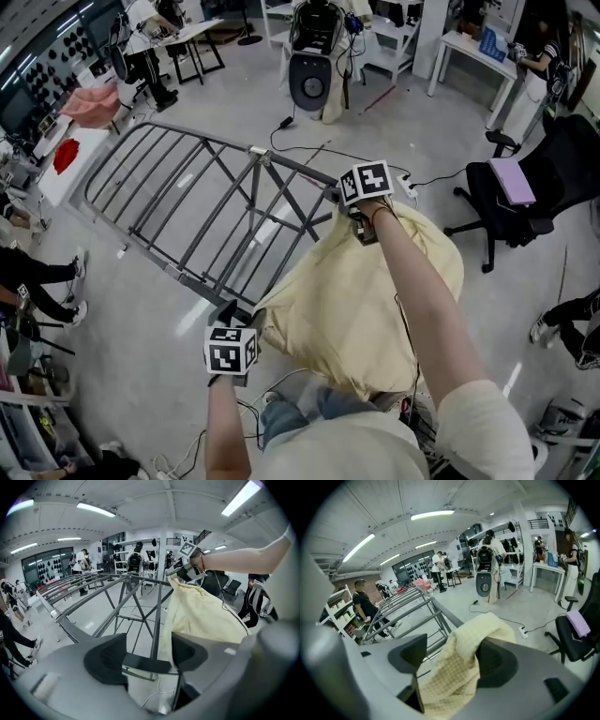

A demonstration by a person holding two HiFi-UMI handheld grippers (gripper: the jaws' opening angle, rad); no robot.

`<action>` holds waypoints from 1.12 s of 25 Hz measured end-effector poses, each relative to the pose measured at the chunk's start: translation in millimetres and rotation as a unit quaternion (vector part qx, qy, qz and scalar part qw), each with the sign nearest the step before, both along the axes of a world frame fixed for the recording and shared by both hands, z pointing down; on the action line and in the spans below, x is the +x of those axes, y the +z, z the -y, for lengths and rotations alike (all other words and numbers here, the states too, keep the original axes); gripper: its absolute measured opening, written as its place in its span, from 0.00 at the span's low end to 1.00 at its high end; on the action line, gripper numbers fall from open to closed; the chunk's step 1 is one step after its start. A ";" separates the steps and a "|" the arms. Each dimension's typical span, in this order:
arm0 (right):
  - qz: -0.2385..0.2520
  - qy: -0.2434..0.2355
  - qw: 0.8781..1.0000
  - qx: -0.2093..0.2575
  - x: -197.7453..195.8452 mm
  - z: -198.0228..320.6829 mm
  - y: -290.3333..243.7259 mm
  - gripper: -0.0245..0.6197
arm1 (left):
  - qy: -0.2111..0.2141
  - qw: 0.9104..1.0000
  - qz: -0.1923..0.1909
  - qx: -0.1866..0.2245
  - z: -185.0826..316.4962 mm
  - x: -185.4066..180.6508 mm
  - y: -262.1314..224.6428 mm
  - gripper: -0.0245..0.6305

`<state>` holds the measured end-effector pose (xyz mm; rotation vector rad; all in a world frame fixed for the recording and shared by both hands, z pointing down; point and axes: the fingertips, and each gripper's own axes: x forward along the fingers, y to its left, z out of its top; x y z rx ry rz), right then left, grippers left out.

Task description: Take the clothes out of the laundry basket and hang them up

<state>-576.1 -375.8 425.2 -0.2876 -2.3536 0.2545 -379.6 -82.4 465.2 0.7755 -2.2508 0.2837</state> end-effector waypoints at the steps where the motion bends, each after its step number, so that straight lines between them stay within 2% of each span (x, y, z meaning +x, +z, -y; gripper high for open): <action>1: -0.001 0.009 1.000 0.002 4.7 1.1 -0.3 0.54 | 0.007 1.000 -0.002 0.004 -2.8 -0.4 -0.3 0.48; 7: 0.006 0.085 0.996 0.004 43.1 15.4 -8.5 0.62 | 0.075 0.997 -0.009 -0.008 -12.7 -1.8 5.3 0.52; 12: 0.040 0.142 0.989 -0.007 85.7 20.7 -35.5 0.66 | 0.148 0.989 -0.014 -0.003 -14.5 -3.1 2.7 0.53; 16: 0.074 0.195 0.978 -0.025 128.0 10.1 -58.1 0.66 | 0.203 0.979 0.009 -0.002 -18.0 -7.7 -5.9 0.53; 20: 0.121 0.240 0.963 -0.022 186.0 -10.1 -69.9 0.66 | 0.242 0.970 0.036 0.010 -29.8 -2.8 -20.9 0.52; 23: 0.155 0.269 0.950 -0.020 241.6 -28.7 -79.0 0.53 | 0.276 0.959 0.042 0.039 -29.8 12.9 -36.2 0.51; 28: 0.179 0.316 0.932 0.009 339.2 -64.4 -77.8 0.32 | 0.337 0.936 0.042 0.098 -12.2 58.9 -59.6 0.33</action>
